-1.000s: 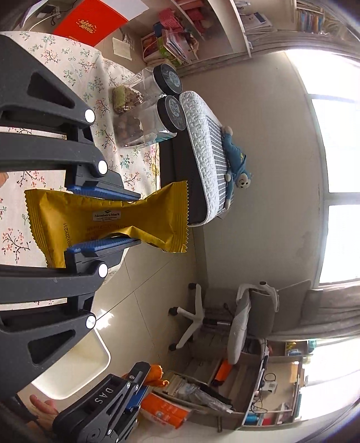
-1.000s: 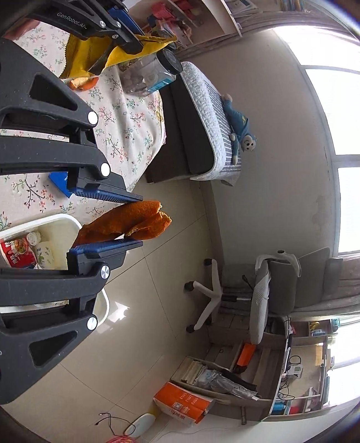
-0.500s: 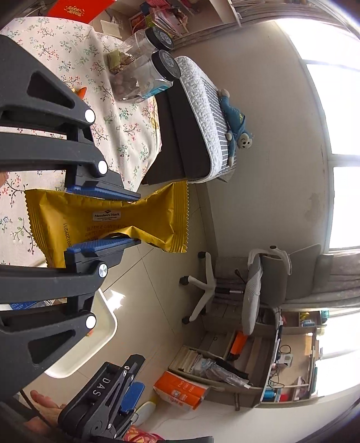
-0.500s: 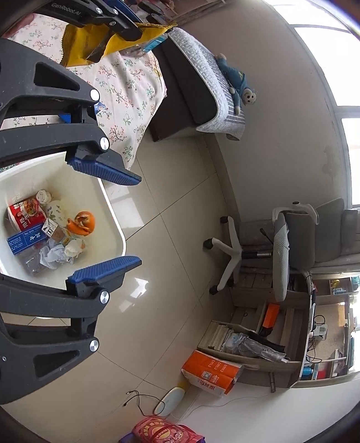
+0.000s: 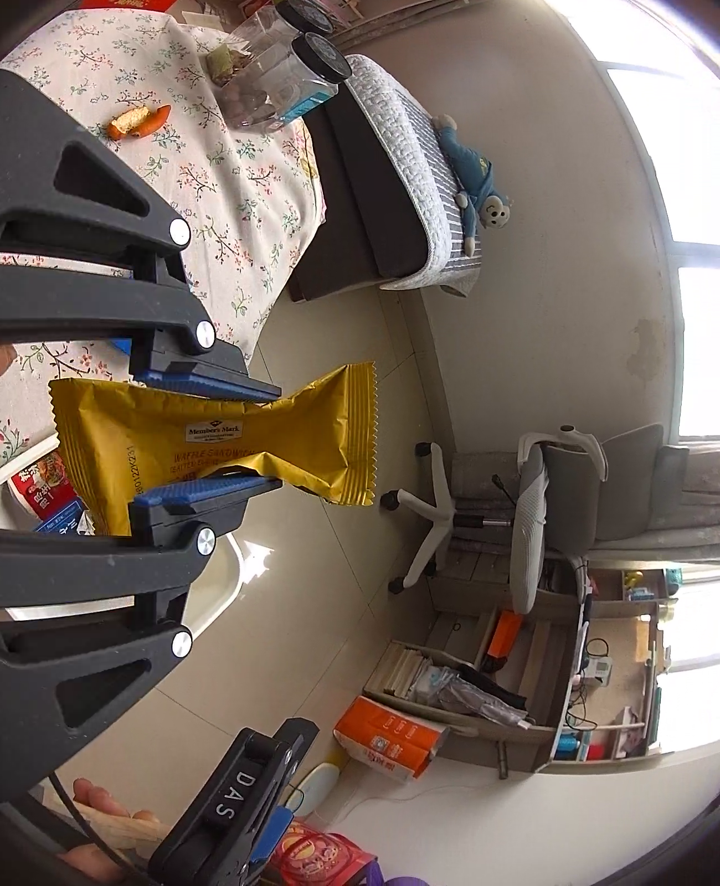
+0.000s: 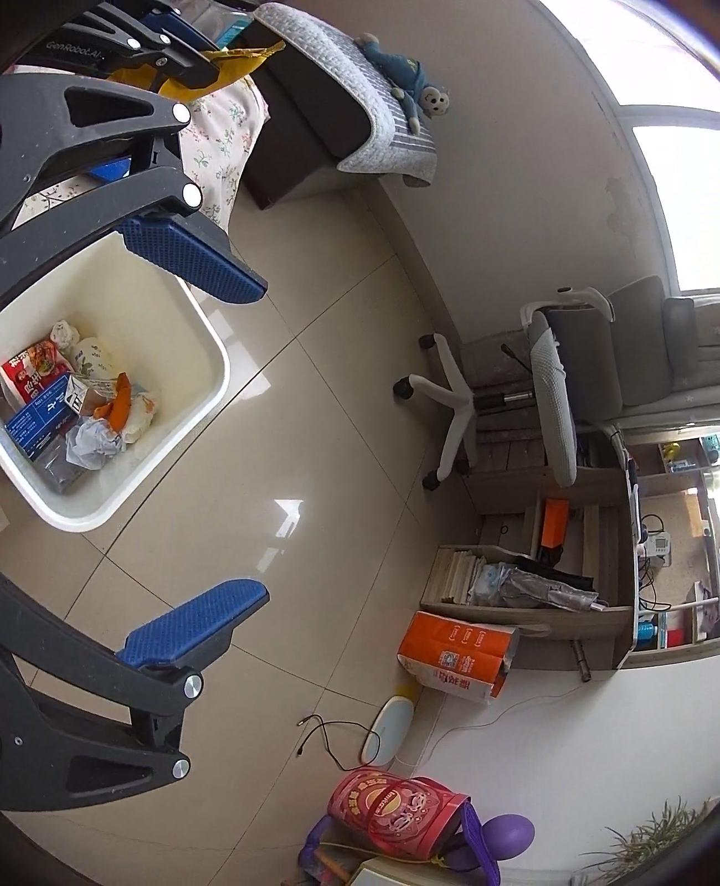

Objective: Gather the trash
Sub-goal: 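Carry yellow bag and orange peel over the white bin and release both, then move both open tools back toward the table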

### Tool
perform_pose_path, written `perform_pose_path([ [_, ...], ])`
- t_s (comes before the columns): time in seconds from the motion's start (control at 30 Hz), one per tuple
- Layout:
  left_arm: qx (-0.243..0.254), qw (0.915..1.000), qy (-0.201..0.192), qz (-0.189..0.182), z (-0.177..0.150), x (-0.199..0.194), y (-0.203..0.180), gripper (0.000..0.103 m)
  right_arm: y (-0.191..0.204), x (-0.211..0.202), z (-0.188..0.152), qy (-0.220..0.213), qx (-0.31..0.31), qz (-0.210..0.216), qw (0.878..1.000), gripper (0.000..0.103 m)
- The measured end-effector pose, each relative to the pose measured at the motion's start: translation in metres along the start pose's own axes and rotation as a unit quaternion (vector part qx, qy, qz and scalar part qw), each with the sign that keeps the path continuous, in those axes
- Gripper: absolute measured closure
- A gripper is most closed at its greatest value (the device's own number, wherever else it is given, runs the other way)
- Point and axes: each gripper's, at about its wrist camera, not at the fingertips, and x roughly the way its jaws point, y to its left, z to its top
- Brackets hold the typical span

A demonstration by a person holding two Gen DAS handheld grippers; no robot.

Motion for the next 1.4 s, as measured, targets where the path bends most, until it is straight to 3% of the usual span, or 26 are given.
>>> perform_pose_path([
  [0.2,-0.005,0.9996,0.018,-0.023,0.001,0.009,-0.014,0.068,-0.021,-0.011,0.007,-0.01,0.037,-0.003,0.999,0.007],
  [0.23,-0.007,0.9993,0.023,-0.028,0.0,0.01,-0.015,0.063,-0.024,-0.013,0.008,-0.012,0.045,-0.003,0.999,0.007],
  [0.33,-0.022,0.9984,0.038,-0.036,-0.001,0.015,-0.015,0.033,-0.033,-0.019,0.01,-0.02,0.062,-0.003,0.998,0.007],
  [0.47,-0.031,0.998,0.042,-0.034,-0.001,0.014,-0.013,0.025,-0.041,-0.021,0.012,-0.022,0.078,-0.003,0.997,0.007],
  [0.63,-0.03,0.9987,0.038,-0.019,0.001,0.008,-0.007,0.019,-0.039,-0.018,0.012,-0.011,0.08,0.006,0.997,0.007],
  [1.07,-0.052,0.9979,0.028,0.026,0.011,-0.005,0.041,0.015,0.008,-0.013,0.003,0.013,0.006,0.019,1.0,0.007],
  [1.27,-0.062,0.9953,0.055,0.049,0.005,0.004,0.077,0.015,0.036,-0.01,-0.002,0.027,-0.027,0.035,0.999,0.007],
  [1.4,-0.094,0.9882,0.088,0.083,-0.008,0.014,0.121,0.015,0.056,-0.011,-0.006,0.029,-0.055,0.044,0.997,0.007],
])
